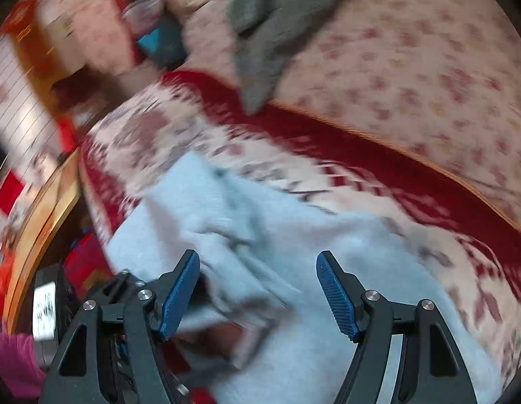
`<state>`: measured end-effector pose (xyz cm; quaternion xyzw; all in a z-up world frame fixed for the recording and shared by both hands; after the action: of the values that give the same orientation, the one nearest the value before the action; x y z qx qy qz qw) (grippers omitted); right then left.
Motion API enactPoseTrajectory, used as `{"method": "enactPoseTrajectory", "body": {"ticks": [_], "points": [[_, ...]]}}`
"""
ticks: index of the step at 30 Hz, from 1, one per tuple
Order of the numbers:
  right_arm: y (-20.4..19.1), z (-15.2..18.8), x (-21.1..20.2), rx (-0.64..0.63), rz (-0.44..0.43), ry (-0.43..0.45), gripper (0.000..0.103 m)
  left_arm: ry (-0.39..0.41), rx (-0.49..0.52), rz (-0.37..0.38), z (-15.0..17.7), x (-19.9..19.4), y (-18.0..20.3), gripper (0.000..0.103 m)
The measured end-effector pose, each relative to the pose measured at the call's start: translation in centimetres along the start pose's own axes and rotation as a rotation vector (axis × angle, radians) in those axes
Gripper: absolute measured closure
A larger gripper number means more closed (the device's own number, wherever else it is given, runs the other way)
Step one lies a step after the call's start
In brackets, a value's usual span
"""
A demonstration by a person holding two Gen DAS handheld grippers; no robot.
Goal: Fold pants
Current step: 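Fold the waistband over onto the sweatpants with the left tool and release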
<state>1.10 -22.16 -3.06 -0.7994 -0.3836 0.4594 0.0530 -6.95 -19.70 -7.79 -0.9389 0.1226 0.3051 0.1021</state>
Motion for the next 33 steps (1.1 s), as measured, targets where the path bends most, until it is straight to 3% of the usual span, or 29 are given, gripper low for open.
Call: {"method": "enactPoseTrajectory", "body": {"ticks": [2,5,10,14,19,25,28,33], "points": [[0.1,0.1,1.9,-0.044,0.027,-0.066,0.027,0.004,0.001,0.011,0.3,-0.3,0.1,0.014],[2.6,0.1,3.0,-0.133,0.177,-0.106,0.023,0.014,0.031,0.029,0.8,-0.3,0.4,0.014],[5.3,0.6,3.7,-0.067,0.149,-0.078,0.011,0.012,0.041,0.024,0.8,0.2,0.6,0.013],[5.3,1.2,2.2,-0.034,0.127,-0.060,0.010,0.015,-0.010,0.069,-0.3,-1.2,-0.6,0.013],[5.0,2.7,-0.2,-0.061,0.180,-0.067,0.010,0.080,-0.068,0.067,-3.1,-3.2,-2.6,0.012],[5.7,4.9,-6.1,0.059,0.175,0.048,0.009,0.089,-0.187,0.080,-5.4,-2.7,-4.8,0.012],[5.8,6.4,-8.4,0.127,0.149,0.086,0.009,0.039,-0.240,0.099,-5.3,-1.4,-5.1,0.012],[5.2,9.1,-12.4,0.190,0.139,0.160,0.009,-0.109,-0.224,0.120,-2.4,1.4,-3.5,0.012]]}}
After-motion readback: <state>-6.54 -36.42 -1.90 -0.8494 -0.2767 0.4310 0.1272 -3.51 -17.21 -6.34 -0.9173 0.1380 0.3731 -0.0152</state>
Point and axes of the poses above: each gripper's, at about its wrist camera, not at the fingertips, and x roughly the way its jaws point, y to its right, z to its underside, the point moved 10 cm from there along x, roughly the way its jaws point, and after that the axes turned 15 degrees about -z, right-handed, at the moved point
